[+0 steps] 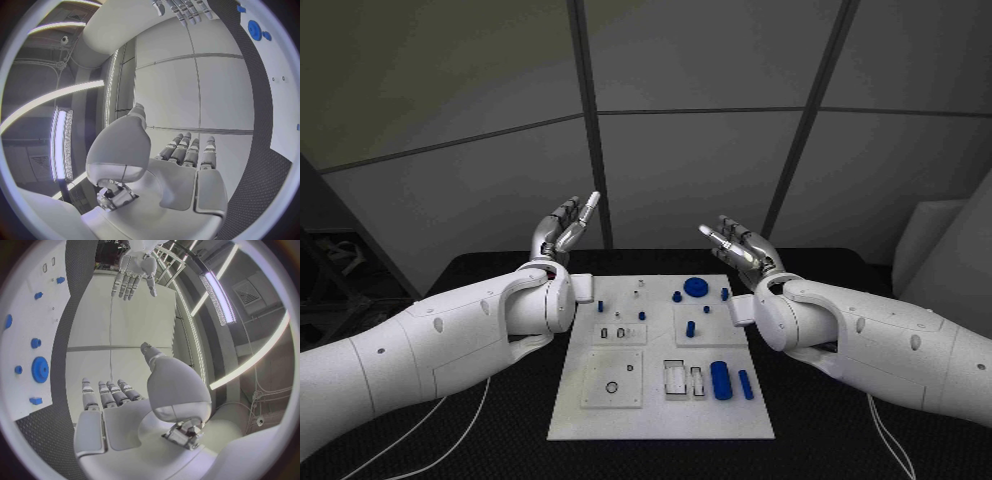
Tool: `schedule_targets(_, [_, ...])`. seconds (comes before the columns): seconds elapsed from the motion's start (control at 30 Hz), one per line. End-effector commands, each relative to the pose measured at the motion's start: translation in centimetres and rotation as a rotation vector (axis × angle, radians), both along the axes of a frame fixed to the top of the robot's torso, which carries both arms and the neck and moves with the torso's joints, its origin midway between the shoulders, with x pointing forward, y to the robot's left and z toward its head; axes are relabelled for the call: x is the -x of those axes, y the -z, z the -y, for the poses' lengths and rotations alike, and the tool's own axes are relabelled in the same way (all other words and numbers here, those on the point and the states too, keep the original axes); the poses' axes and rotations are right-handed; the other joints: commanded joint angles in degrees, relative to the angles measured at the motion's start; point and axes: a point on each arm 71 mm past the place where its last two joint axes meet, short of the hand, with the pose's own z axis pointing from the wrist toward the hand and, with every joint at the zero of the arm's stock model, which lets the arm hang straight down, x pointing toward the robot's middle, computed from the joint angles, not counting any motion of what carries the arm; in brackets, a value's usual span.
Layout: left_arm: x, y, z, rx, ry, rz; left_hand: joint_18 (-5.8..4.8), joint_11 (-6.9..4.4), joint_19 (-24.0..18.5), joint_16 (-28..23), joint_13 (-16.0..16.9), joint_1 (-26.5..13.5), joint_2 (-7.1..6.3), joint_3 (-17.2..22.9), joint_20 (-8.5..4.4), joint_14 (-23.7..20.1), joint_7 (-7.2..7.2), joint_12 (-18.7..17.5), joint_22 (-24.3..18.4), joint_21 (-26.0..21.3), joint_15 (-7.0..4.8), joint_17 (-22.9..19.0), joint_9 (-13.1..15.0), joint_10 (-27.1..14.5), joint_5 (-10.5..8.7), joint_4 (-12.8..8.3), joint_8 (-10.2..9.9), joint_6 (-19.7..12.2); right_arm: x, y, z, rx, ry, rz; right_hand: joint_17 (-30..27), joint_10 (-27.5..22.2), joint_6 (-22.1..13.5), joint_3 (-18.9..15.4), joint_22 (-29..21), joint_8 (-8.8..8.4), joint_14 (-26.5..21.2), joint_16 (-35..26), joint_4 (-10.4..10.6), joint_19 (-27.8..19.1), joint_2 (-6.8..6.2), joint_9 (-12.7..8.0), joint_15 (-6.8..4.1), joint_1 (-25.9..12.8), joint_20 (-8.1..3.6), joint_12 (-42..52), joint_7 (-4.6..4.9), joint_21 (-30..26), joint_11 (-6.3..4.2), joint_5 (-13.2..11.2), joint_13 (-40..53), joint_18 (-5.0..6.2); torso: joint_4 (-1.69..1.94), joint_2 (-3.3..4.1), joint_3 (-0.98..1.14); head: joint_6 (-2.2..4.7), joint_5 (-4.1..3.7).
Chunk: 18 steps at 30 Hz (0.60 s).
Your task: Assemble the parts on the task board
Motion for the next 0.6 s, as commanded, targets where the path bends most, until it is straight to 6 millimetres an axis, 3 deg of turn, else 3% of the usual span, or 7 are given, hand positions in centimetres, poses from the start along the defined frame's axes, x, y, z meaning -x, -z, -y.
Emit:
schedule_targets(0.03, [-0.1, -0.3, 0.2, 0.05, 0.037, 0.025, -0.77, 0.13, 0.06, 0.38, 0.06, 0.54, 0.33, -0.01, 0.25, 0.2, 0.38, 0.22, 0.07, 0.24, 0.24, 0.06, 0.06, 0.33, 0.22, 0.18, 0.41, 0.01, -0.1, 0.2, -1.2, 0.042, -0.19, -0.039, 0.6, 4.62, 4.71, 1.45, 0.76, 1.11, 3.78, 1.06, -2.12, 2.08, -0.35, 0.68, 1.09, 4.58, 0.7, 1.23, 4.0, 1.52, 1.45, 1.73, 0.72, 1.94, 0.02, 0.0, 0.0, 0.01, 0.01])
schedule_targets(0.2, [-0.1, -0.3, 0.2, 0.05, 0.037, 0.025, -0.78, 0.35, 0.07, 0.41, 0.09, 0.59, 0.75, 0.0, 0.28, 0.34, 0.6, 0.41, 0.09, 0.3, 0.43, 0.08, 0.08, 0.47, 0.17, 0.13, 0.47, 0.1, -0.5, 0.2, -1.3, 0.057, -0.228, -0.05, 1.79, 19.0, 17.32, 2.25, 2.48, 4.02, 16.77, 3.71, -5.61, 8.24, -1.48, 2.09, 2.31, 8.77, 0.9, 4.0, 5.24, 5.12, 2.83, 1.85, 2.07, 1.95, 0.02, 0.0, 0.0, 0.01, 0.01])
schedule_targets(0.23, [-0.1, -0.3, 0.2, 0.05, 0.037, 0.025, -0.79, 0.46, 0.08, 0.42, 0.1, 0.64, 0.87, -0.01, 0.32, 0.43, 0.71, 0.5, 0.11, 0.33, 0.53, 0.09, 0.09, 0.57, 0.15, 0.12, 0.51, 0.19, -0.5, 0.2, -1.4, 0.058, -0.231, -0.051, 2.06, 23.03, 20.94, 2.41, 3.09, 4.8, 20.87, 4.5, -6.5, 10.65, -1.77, 2.41, 2.77, 9.73, 1.33, 4.63, 5.67, 6.47, 3.26, 1.91, 2.29, 1.93, 0.02, 0.0, 0.0, 0.01, 0.01])
schedule_targets(0.27, [-0.2, -0.2, -1.1, 0.064, 0.05, 0.011, -0.8, 0.62, 0.09, 0.45, 0.12, 0.75, 1.04, -0.04, 0.38, 0.58, 0.87, 0.64, 0.13, 0.37, 0.67, 0.11, 0.11, 0.72, 0.13, 0.1, 0.57, 0.3, -1.0, -0.9, 1.3, 0.24, -0.111, 0.151, 2.61, 28.55, 25.67, 2.67, 4.2, 5.9, 27.43, 6.03, -7.44, 15.15, -2.03, 2.87, 3.44, 10.79, 1.79, 5.65, 6.3, 8.87, 3.94, 2.01, 2.68, 1.79, 0.01, 0.19, 0.02, -0.75, -0.09])
schedule_targets(0.37, [-0.2, -0.1, -1.5, 0.066, 0.054, 0.007, -0.83, 1.4, 0.81, 0.68, 0.31, 1.76, 1.76, -0.15, 0.8, 2.03, 1.67, 1.61, 0.41, 0.87, 1.48, 0.3, 0.27, 2.24, 0.16, -0.01, 0.99, 1.31, -1.1, -1.1, 1.8, 0.296, -0.085, 0.202, 3.27, 39.12, 34.02, 3.2, 6.43, 7.63, 38.26, 8.55, -8.9, 25.15, -2.45, 3.51, 3.92, 12.38, 1.95, 7.32, 6.71, 14.08, 4.6, 2.06, 3.21, 1.52, -0.03, 0.13, -0.06, -0.93, -0.04])
schedule_targets(0.5, [-0.2, -0.2, -2.0, 0.067, 0.063, 0.004, -1.05, 4.16, 4.59, 2.11, 1.14, 5.2, 2.96, -0.52, 2.98, 9.5, 4.27, 5.35, 1.58, 3.06, 4.05, 1.15, 1.51, 10.45, 0.11, -0.83, 4.25, 9.58, -1.4, -1.2, 2.2, 0.362, -0.067, 0.25, 3.3, 46.29, 42.25, 4.05, 7.35, 9.03, 43.95, 9.88, -10.39, 30.94, -3.05, 3.9, 3.85, 13.77, 1.8, 8.05, 6.67, 17.11, 4.15, 2.09, 3.21, 1.64, 0.02, 0.12, -0.08, -0.94, -0.08])
schedule_targets(0.6, [0.0, -0.3, -2.6, 0.056, 0.07, 0.008, -0.98, 5.98, 18.17, 5.72, 2.03, 8.59, 3.3, -1.27, 4.58, 24.33, 5.95, 9.99, 5.28, 10.32, 5.66, 2.65, 2.85, 22.21, 0.0, -2.75, 8.82, 18.82, -1.5, -1.3, 2.4, 0.417, -0.07, 0.284, 3.12, 49.45, 44.77, 5.08, 7.77, 8.67, 47.43, 10.1, -11.33, 34.8, -3.42, 3.5, 2.9, 14.27, 1.13, 7.43, 5.92, 19.04, 3.27, 2.12, 2.96, 2.02, -0.09, 0.22, -0.08, -1.05, 0.05])
